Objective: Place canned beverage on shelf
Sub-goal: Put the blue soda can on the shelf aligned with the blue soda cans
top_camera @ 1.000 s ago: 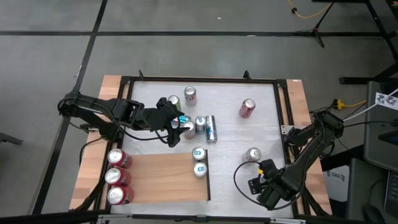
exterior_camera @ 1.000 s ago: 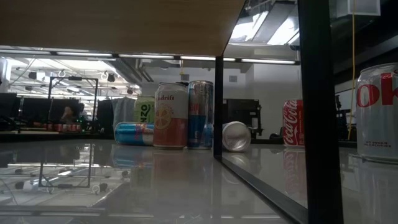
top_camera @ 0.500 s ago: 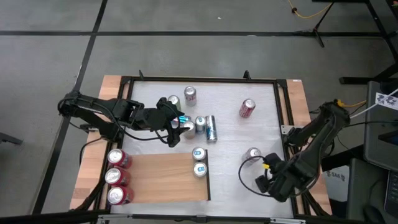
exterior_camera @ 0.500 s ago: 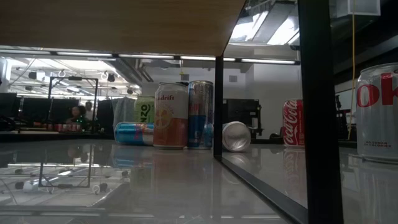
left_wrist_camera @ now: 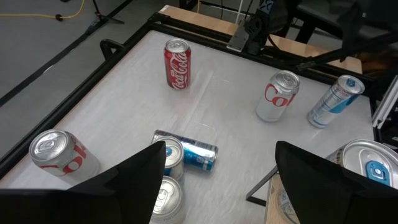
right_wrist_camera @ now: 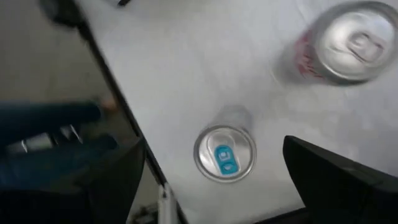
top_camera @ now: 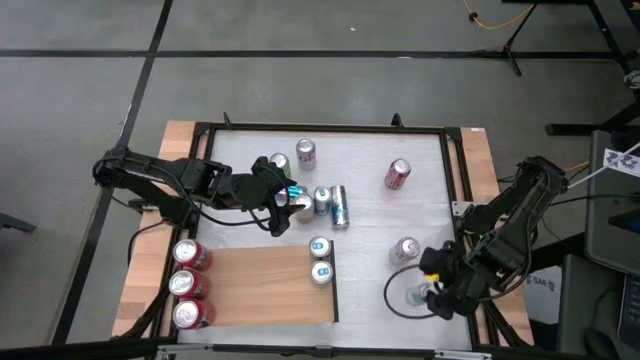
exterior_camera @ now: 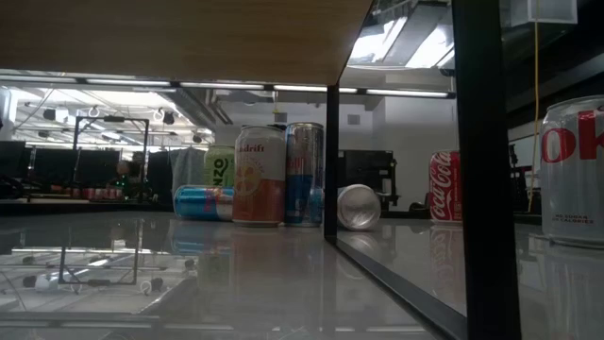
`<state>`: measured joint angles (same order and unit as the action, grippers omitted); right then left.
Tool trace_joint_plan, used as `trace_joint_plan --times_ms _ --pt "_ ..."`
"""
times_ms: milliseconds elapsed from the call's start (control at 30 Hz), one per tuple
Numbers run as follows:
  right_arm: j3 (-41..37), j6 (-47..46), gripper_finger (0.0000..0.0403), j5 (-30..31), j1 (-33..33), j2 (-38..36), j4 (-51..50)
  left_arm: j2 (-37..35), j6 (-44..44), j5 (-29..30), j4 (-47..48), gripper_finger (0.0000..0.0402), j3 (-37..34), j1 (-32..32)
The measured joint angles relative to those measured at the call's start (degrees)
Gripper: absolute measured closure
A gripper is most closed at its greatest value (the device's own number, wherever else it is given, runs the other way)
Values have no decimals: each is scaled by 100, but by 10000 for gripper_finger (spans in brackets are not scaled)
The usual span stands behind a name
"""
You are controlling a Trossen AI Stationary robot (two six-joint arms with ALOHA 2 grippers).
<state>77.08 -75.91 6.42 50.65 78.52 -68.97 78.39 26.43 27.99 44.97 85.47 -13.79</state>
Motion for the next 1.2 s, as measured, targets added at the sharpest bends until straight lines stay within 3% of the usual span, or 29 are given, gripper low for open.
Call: trace_joint_plan --times_ms 333,567,1200 --pt "0 1788 33 133 338 52 13 -1 198 4 -1 107 0 0" --pt "0 1768 33 674 738 170 15 0 204 2 -2 107 0 0" --pt "2 1744 33 875 938 1322 -56 -2 208 2 -2 107 0 0"
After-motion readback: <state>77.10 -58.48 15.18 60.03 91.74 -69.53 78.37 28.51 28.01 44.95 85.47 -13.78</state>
